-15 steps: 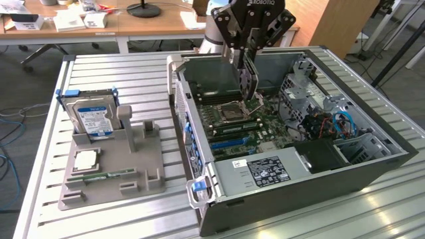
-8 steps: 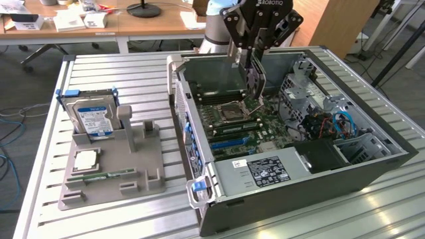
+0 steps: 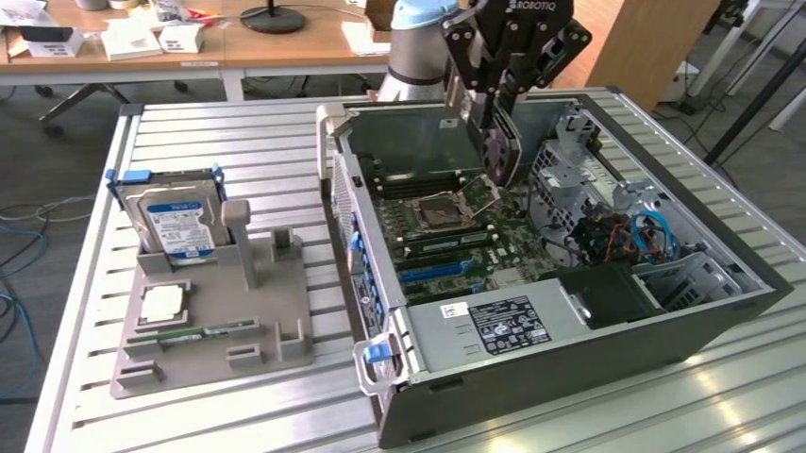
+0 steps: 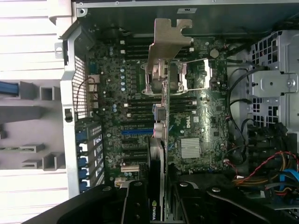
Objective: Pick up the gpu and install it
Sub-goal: 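Pick up the gpu and move the gpu toward the slot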
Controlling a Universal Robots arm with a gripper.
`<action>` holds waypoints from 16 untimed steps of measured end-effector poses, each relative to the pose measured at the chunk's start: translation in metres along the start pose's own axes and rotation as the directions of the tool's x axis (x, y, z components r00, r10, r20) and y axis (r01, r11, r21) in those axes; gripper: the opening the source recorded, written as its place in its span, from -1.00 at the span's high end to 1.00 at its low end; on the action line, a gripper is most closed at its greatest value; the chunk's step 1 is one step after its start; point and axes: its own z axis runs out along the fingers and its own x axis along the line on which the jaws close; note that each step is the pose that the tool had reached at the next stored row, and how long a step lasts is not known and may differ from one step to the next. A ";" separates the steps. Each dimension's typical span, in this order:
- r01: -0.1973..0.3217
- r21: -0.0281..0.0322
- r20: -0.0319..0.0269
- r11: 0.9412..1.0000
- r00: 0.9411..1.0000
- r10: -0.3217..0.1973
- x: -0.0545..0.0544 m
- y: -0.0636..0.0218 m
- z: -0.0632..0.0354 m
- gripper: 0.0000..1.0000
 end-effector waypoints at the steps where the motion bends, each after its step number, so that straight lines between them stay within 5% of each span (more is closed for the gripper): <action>1: 0.000 0.000 0.000 1.000 1.000 0.000 -0.001 0.0001 0.0000 0.48; 10: 0.014 0.000 0.000 1.000 1.000 -0.014 -0.019 0.0013 0.0004 0.48; 16: 0.018 0.000 -0.001 1.000 1.000 -0.018 -0.020 0.0014 0.0005 0.48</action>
